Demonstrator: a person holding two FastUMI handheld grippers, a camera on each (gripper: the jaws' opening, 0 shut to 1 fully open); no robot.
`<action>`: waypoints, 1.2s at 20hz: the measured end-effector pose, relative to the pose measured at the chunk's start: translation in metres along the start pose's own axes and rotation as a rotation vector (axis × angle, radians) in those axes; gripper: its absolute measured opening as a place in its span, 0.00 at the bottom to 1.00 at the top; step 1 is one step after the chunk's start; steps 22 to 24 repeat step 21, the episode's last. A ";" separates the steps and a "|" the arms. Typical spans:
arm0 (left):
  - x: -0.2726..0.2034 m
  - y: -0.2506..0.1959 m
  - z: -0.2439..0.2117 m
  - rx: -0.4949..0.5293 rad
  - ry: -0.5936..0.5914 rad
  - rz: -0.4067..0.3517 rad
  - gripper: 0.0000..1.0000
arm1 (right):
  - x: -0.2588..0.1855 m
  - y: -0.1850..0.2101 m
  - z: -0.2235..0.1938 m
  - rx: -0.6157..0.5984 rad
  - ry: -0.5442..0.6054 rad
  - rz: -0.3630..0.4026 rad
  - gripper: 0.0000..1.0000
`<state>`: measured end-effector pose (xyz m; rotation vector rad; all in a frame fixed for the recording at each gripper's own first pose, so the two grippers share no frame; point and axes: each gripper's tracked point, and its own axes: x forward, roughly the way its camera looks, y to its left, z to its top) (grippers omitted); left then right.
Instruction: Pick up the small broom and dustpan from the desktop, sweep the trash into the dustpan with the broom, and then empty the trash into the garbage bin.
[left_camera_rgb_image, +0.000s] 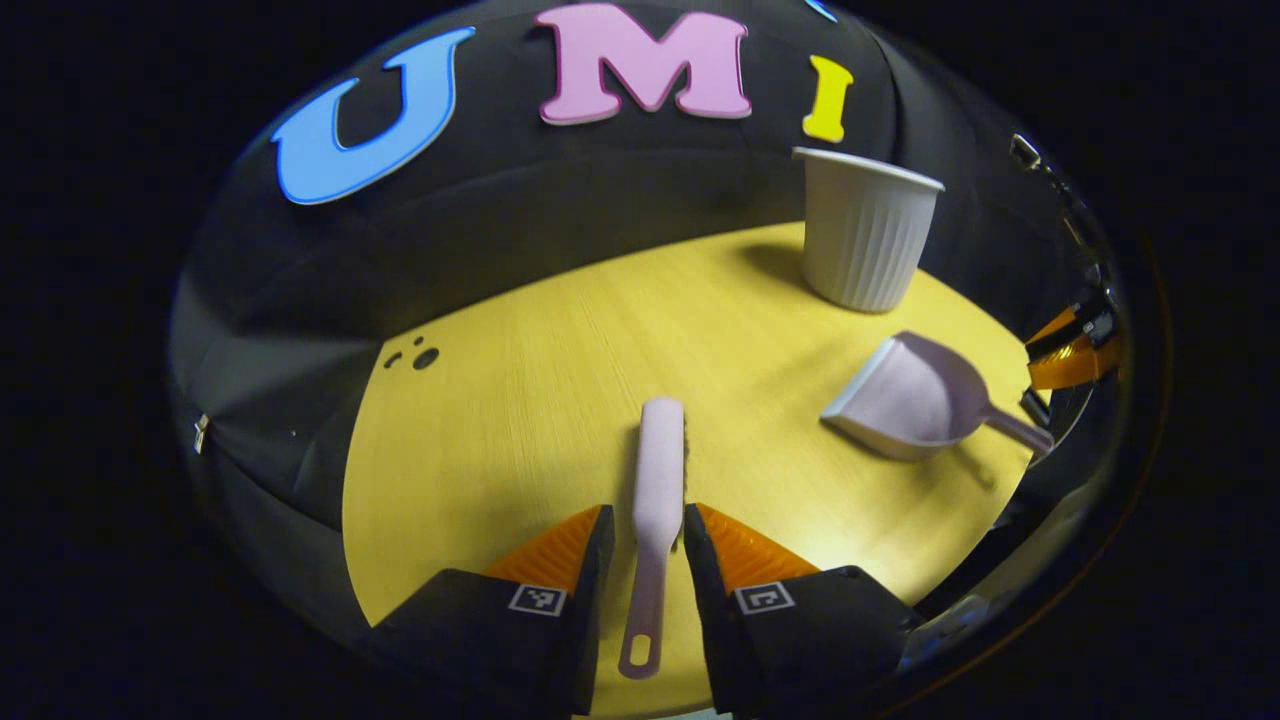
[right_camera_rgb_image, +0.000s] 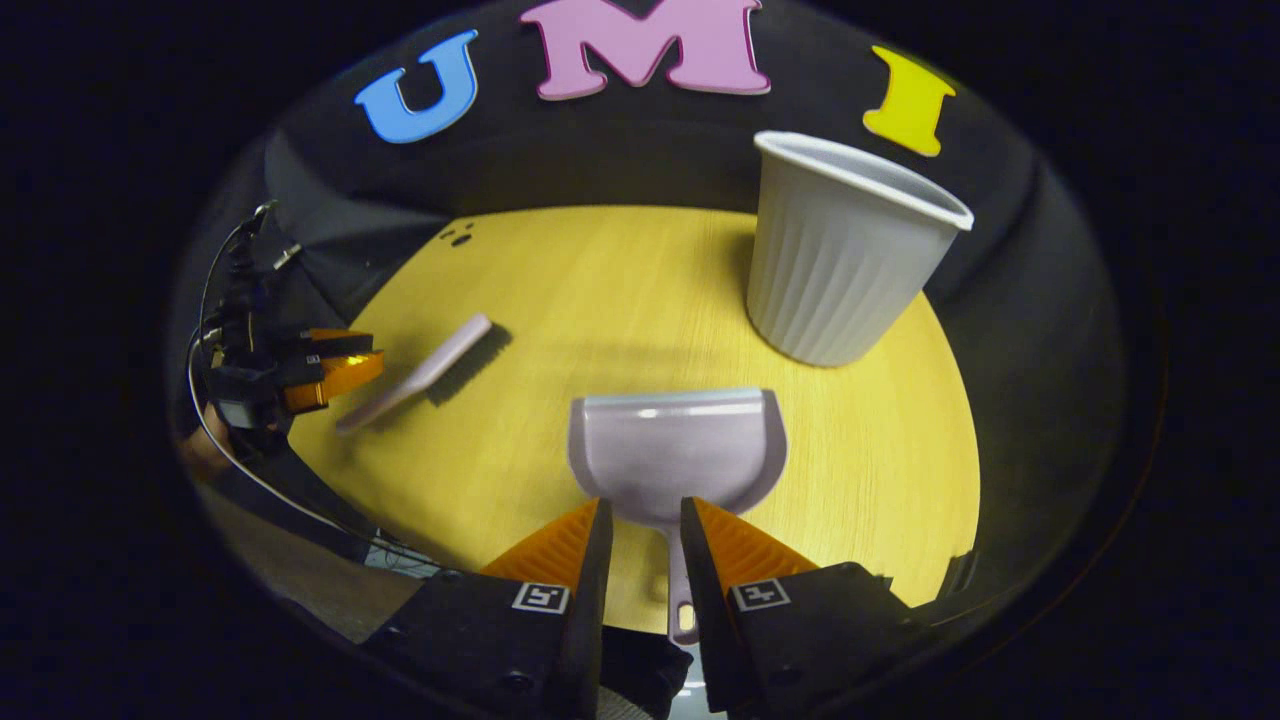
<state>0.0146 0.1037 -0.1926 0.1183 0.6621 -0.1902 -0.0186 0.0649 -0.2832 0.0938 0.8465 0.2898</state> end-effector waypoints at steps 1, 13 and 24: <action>-0.009 0.001 0.014 -0.013 -0.047 0.002 0.46 | -0.001 0.001 0.013 -0.002 -0.055 -0.002 0.44; -0.098 0.001 0.136 -0.076 -0.434 -0.005 0.46 | -0.021 0.015 0.107 -0.047 -0.564 -0.033 0.43; -0.103 -0.008 0.130 -0.082 -0.422 -0.013 0.46 | -0.021 0.026 0.117 -0.064 -0.574 -0.021 0.42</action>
